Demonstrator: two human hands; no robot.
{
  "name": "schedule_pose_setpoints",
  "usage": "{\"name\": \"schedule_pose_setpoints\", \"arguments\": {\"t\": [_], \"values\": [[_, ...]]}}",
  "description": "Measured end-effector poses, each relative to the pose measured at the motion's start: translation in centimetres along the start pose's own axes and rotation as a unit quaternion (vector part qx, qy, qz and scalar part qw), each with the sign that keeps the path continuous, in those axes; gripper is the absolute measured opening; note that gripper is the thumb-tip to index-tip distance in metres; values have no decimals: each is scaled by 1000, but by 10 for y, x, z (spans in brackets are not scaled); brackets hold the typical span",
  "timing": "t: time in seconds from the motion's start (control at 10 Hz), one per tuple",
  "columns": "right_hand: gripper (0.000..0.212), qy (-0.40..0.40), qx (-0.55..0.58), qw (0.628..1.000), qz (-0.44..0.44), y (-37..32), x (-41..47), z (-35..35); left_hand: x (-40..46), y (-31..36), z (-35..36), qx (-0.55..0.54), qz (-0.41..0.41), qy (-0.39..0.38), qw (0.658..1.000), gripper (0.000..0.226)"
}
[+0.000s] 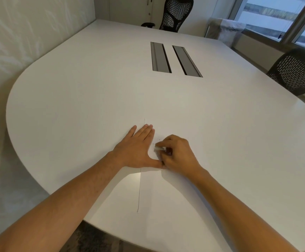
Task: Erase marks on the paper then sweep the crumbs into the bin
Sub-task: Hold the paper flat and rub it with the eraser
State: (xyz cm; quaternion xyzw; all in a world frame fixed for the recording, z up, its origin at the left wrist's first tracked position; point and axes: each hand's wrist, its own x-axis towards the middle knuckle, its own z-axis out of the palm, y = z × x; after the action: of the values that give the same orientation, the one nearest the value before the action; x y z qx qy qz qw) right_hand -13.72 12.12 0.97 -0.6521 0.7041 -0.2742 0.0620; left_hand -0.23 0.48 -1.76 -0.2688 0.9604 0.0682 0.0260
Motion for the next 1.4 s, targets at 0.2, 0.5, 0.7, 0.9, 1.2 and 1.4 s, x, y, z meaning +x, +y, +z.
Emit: {"name": "schedule_pose_setpoints", "arguments": {"t": [0.2,0.5,0.7,0.9,1.2,1.4], "values": [[14,57,-29,993,102,35,32,-17,-2,4,-4,-20,-13,-8,1000,139],[19,-16,2,1000,12,3,-11,-15,-1,3,-2,-13,-7,-3,1000,135],[18,48,-29,993,108,28,40,-12,-2,3,-4,-17,-11,-15,1000,136],[25,-4,-36,999,28,4,9,-2,-1,-1,-1,-11,-9,-6,1000,137],[20,36,-36,995,84,23,49,-1,0,2,-1,-15,-8,-9,1000,136],[17,-1,-15,1000,14,-3,16,0,0,1,-1,-3,2,1,1000,140]]}}
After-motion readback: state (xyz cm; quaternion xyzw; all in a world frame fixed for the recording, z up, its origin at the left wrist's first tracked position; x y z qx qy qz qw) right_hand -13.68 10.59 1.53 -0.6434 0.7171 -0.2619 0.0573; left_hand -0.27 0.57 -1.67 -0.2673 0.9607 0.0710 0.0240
